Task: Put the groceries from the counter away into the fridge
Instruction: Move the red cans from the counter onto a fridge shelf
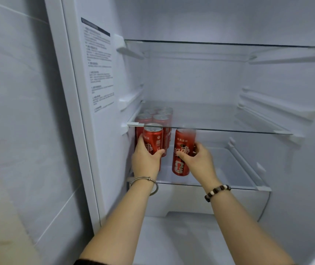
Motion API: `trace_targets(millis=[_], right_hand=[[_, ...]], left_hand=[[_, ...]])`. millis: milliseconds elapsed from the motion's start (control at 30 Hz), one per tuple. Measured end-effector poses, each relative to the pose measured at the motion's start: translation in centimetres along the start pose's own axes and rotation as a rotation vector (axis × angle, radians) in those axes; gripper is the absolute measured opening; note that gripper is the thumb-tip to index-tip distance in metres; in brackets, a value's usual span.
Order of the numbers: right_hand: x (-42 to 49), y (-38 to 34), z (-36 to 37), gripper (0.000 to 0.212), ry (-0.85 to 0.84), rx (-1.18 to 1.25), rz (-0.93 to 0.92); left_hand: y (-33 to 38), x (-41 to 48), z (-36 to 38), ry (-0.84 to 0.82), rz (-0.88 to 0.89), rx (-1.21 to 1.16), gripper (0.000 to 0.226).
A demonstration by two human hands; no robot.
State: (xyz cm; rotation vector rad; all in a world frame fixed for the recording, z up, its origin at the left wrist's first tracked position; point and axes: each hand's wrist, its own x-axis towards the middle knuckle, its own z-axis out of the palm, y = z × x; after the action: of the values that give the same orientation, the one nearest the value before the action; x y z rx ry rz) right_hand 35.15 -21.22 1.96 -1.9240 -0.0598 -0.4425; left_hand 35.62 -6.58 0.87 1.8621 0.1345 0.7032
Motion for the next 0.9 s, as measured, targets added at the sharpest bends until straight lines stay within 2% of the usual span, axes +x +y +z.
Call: trace_targets(millis=[167,467,633,900], right_hand=[[-0.6,1.6,0.1,0.043,-0.102,0.001,0.057],[-1.6,2.8,0.4,0.045,-0.113,0.073,0.072],[-1.3,3.0,0.7,0.042,-0.112,0.058,0.051],[0.4,2.5,2.9,0.042,-0.142,-0.036,0.013]], left_hand=[[-2.8,-1.8,-0.2,-0.067,-0.003,0.315,0.076],[-2.4,-0.3,-0.3,-0.061,-0.077,0.419,0.059],[-3.3,-0.5,0.0,0.009,-0.049,0.401,0.048],[-4.5,-0.8,0.0,0.088,0.072,0.175,0.046]])
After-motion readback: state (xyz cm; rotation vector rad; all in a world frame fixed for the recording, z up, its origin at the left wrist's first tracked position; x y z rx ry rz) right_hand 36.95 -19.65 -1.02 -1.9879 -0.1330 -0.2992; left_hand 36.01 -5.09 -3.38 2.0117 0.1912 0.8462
